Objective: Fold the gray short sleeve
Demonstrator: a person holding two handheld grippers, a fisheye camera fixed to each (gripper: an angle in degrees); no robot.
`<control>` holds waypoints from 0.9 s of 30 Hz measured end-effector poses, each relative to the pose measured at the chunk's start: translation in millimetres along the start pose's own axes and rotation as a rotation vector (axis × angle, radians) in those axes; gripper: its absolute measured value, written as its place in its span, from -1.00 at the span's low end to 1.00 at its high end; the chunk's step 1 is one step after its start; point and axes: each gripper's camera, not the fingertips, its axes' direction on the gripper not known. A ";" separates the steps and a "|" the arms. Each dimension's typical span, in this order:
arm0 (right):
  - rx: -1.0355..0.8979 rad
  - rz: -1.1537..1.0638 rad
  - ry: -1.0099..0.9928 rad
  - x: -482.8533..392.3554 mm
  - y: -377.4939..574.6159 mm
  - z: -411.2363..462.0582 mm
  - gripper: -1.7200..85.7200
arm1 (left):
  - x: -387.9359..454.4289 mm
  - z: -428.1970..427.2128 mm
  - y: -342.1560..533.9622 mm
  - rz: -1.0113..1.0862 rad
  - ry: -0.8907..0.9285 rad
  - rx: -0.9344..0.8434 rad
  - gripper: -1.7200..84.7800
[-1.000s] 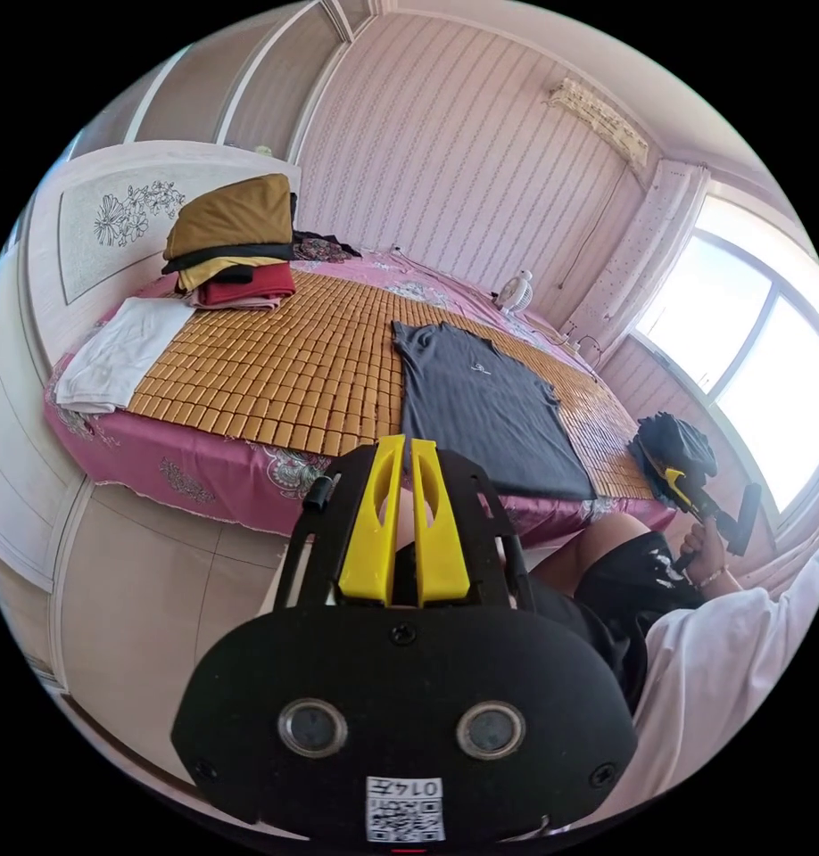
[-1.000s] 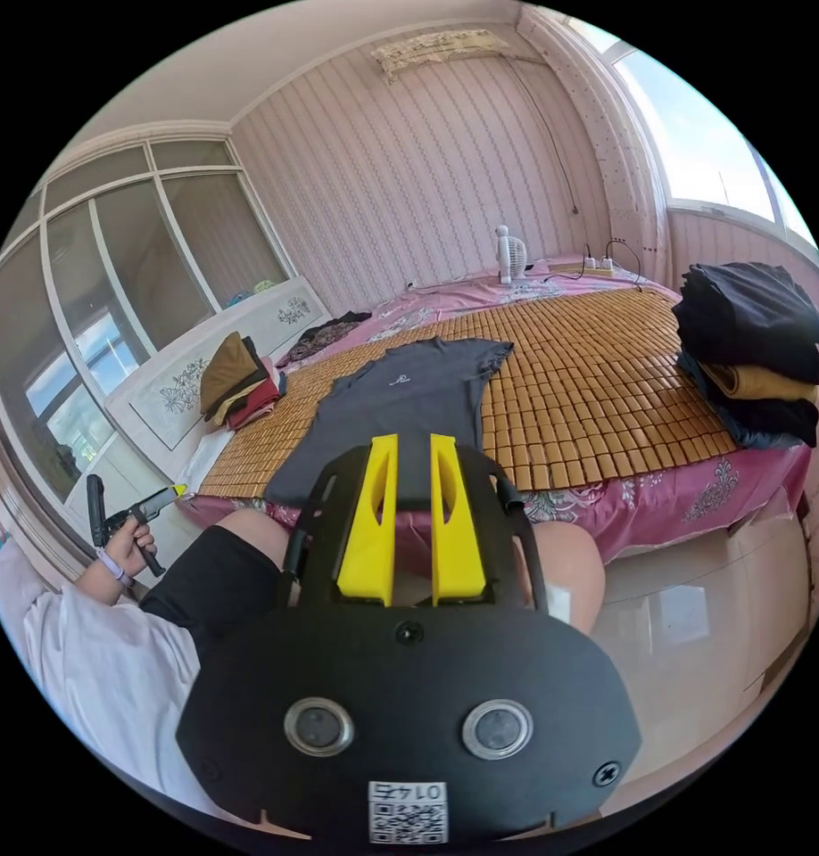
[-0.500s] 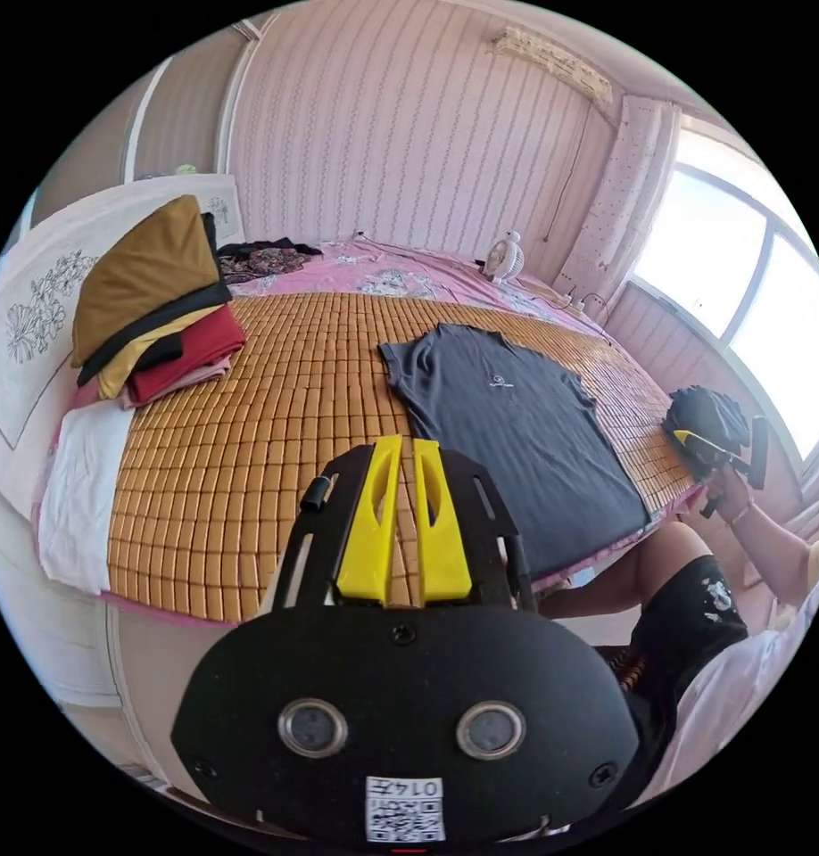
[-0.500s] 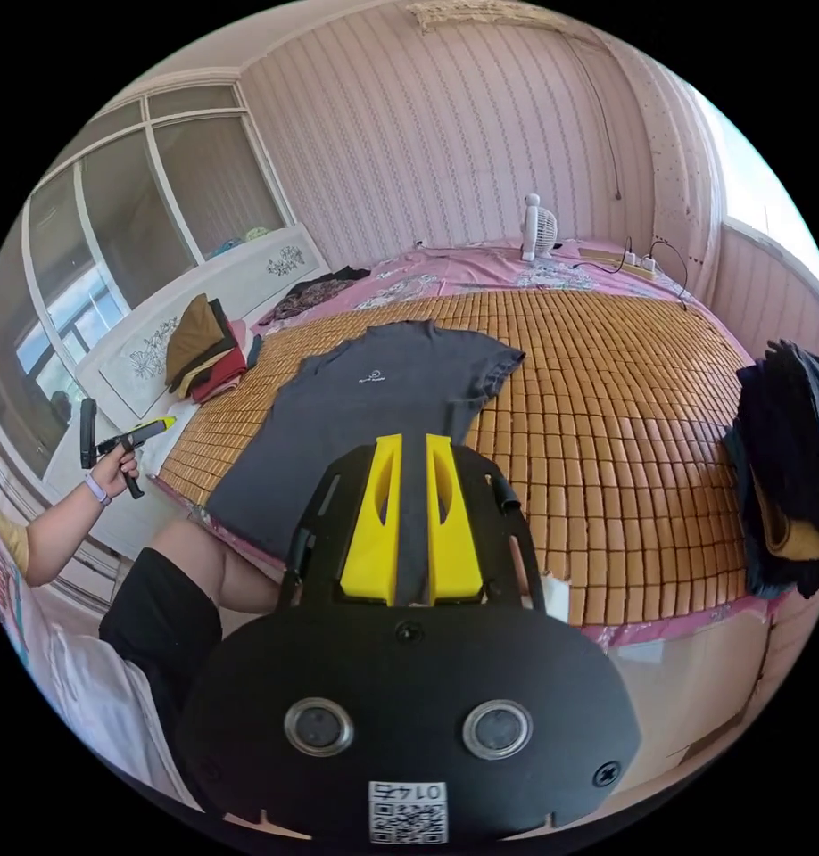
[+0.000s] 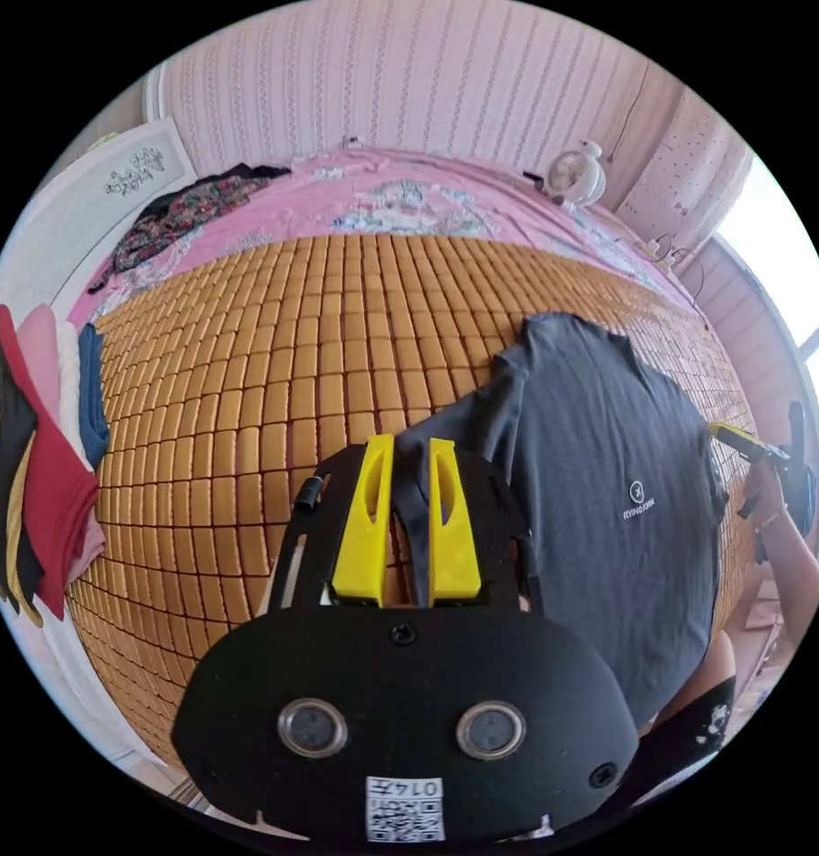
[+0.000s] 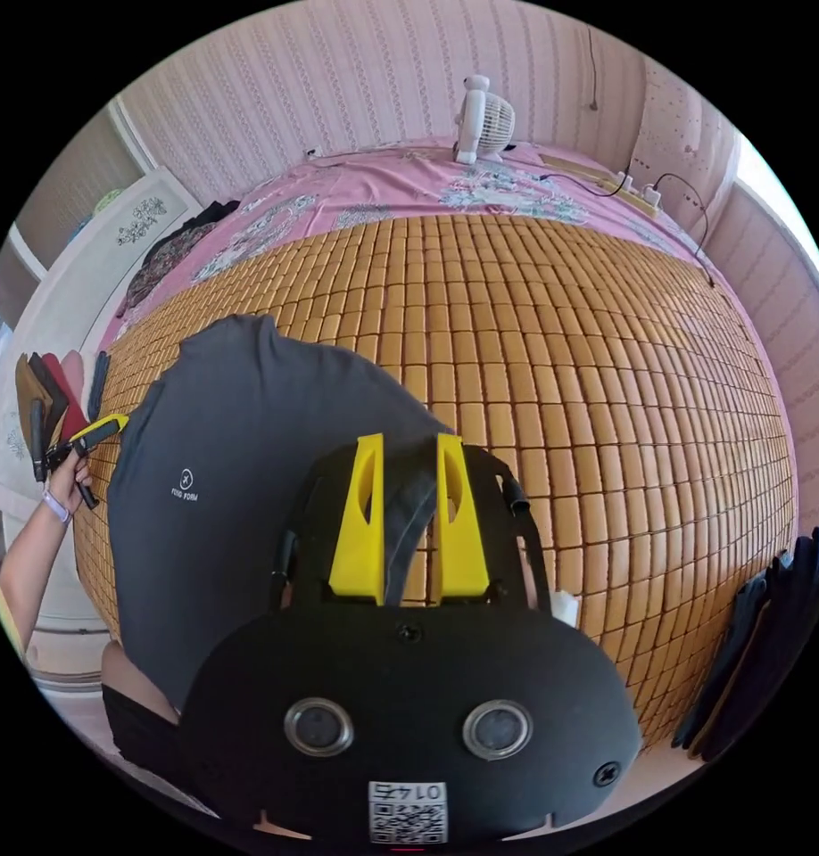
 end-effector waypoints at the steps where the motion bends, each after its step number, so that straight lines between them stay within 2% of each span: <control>1: -0.050 -0.015 -0.007 -3.3 -4.9 11.2 -0.81 | 1.0 3.1 -6.3 0.009 -0.015 -0.010 -0.85; 4: -0.045 -0.030 0.021 -9.0 -13.3 16.6 -0.94 | -1.4 4.3 -22.0 0.043 -0.012 -0.040 -0.89; 8: -0.066 -0.014 0.068 -9.8 -30.7 18.3 -0.97 | -21.5 -6.5 -31.5 -0.036 -0.082 0.009 -0.91; 14: -0.109 -0.016 0.138 -23.4 -50.7 31.5 -0.97 | -57.3 9.0 -43.6 -0.203 0.084 0.024 -0.85; 16: -0.058 -0.010 0.152 -31.9 -53.0 22.8 -0.97 | -63.4 6.4 -52.4 -0.225 0.092 0.014 -0.84; 24: -0.063 -0.081 0.188 -46.3 -46.0 23.3 -0.89 | -28.0 -28.8 -30.0 -0.038 0.037 0.014 -0.86; 27: -0.035 -0.022 0.211 -36.8 -49.4 31.6 -0.84 | -12.5 -19.2 -18.2 -0.053 0.084 -0.007 -0.86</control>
